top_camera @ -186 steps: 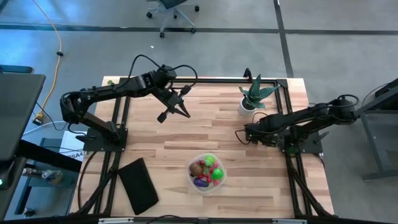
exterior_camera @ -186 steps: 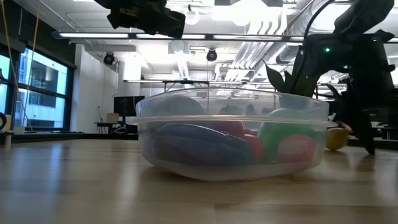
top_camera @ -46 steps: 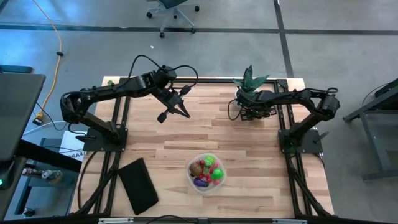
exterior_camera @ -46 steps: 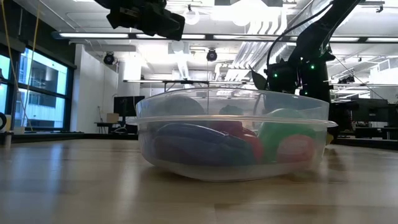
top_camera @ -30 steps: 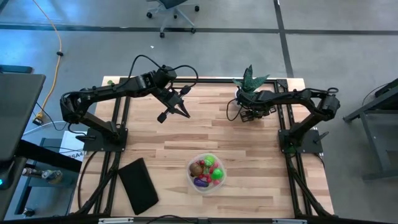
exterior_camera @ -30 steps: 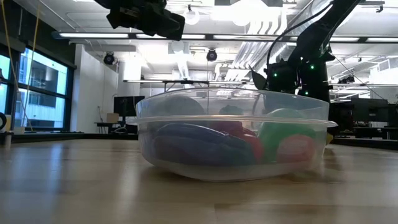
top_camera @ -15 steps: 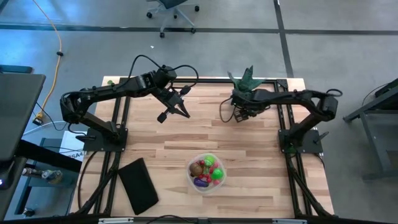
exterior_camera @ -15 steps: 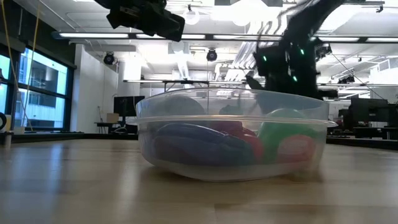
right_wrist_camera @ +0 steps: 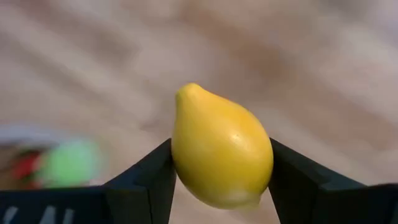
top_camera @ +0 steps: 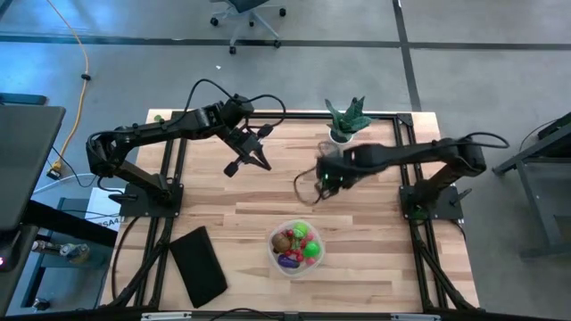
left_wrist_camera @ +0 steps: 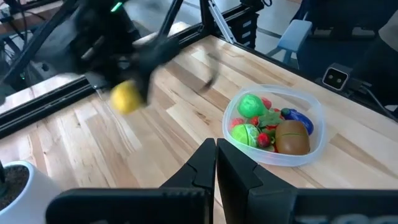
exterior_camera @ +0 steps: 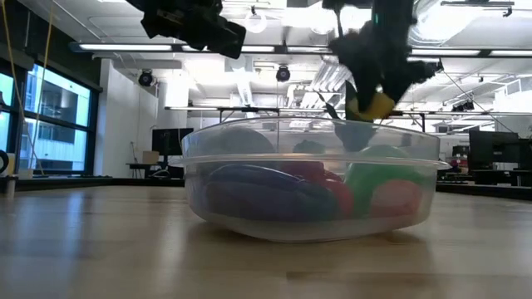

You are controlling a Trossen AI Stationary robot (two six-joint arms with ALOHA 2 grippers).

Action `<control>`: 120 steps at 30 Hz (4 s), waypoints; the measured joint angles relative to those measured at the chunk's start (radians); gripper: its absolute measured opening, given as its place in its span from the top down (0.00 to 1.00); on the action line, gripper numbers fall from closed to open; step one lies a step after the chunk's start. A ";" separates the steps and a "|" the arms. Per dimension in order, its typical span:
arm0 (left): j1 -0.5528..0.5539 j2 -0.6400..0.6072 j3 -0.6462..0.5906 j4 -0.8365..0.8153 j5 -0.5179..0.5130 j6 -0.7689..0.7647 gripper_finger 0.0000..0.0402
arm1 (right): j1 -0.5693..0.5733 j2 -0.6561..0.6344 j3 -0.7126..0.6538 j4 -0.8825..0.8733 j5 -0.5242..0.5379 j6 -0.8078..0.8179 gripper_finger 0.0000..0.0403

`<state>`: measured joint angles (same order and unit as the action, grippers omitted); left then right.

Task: Pick and placing Produce into tupperware
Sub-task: Put the yellow lemon into the transparent container, then return to Home Position

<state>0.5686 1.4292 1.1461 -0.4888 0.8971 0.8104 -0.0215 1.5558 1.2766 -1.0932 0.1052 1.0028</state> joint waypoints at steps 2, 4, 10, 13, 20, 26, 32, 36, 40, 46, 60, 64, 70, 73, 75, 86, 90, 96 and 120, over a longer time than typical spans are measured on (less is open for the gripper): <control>0.000 0.000 0.000 -0.016 0.000 0.017 0.99 | 0.062 0.000 0.029 0.058 -0.017 0.036 0.53; 0.000 0.000 0.000 -0.035 -0.001 0.029 0.99 | 0.125 0.000 0.065 0.123 -0.031 0.054 0.53; 0.000 0.000 0.000 -0.087 -0.002 0.057 0.99 | 0.264 0.058 0.160 0.193 -0.050 0.073 0.53; 0.000 0.000 0.000 -0.091 -0.002 0.056 0.99 | 0.301 0.129 0.198 0.194 -0.091 0.046 0.53; 0.000 0.000 0.000 -0.093 -0.002 0.049 0.99 | 0.333 0.326 0.290 0.211 -0.138 -0.089 0.53; 0.000 0.000 0.000 -0.105 -0.001 0.049 0.99 | 0.330 0.409 0.295 0.214 -0.176 -0.129 0.53; 0.000 0.000 0.000 -0.127 0.000 0.049 0.99 | 0.338 0.437 0.293 0.215 -0.189 -0.127 0.52; 0.000 0.000 0.000 -0.133 0.000 0.050 0.99 | 0.338 0.450 0.291 0.205 -0.194 -0.119 0.52; 0.000 0.000 0.000 -0.144 0.000 0.059 0.99 | 0.338 0.449 0.291 0.204 -0.192 -0.095 0.52; 0.000 0.000 0.000 -0.146 -0.003 0.073 0.99 | 0.343 0.455 0.291 0.189 -0.175 -0.110 0.44; 0.001 -0.051 0.000 -0.142 -0.055 0.074 0.99 | 0.353 0.449 0.349 0.164 -0.115 -0.150 0.38; 0.001 -0.141 0.000 -0.143 -0.063 0.065 0.99 | 0.359 0.445 0.479 0.004 0.024 -0.201 0.41; 0.001 -0.339 0.000 -0.143 -0.185 0.036 0.99 | 0.324 0.445 0.722 -0.237 0.239 -0.319 0.59; 0.002 -0.445 0.000 -0.141 -0.238 -0.002 0.99 | 0.289 0.443 0.827 -0.297 0.294 -0.405 0.74; 0.002 -0.507 0.000 -0.142 -0.244 -0.034 0.99 | 0.263 0.427 0.875 -0.300 0.315 -0.478 0.83; 0.000 -0.707 0.000 -0.183 -0.335 -0.232 0.99 | 0.138 0.036 0.716 -0.035 0.388 -0.743 0.99; 0.000 -0.746 -0.004 -0.193 -0.389 -0.270 0.99 | 0.133 -0.213 0.380 0.294 0.307 -0.759 0.99; 0.000 -0.820 -0.092 -0.111 -0.464 -0.350 0.99 | 0.074 -0.504 -0.100 0.805 0.053 -0.763 1.00; 0.000 -0.936 -0.405 0.151 -0.582 -0.570 0.99 | -0.256 -1.155 -0.683 0.961 -0.365 -0.753 1.00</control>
<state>0.5690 0.4930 0.7410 -0.3382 0.3147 0.2403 -0.2773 0.4007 0.5937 -0.1318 -0.2596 0.2499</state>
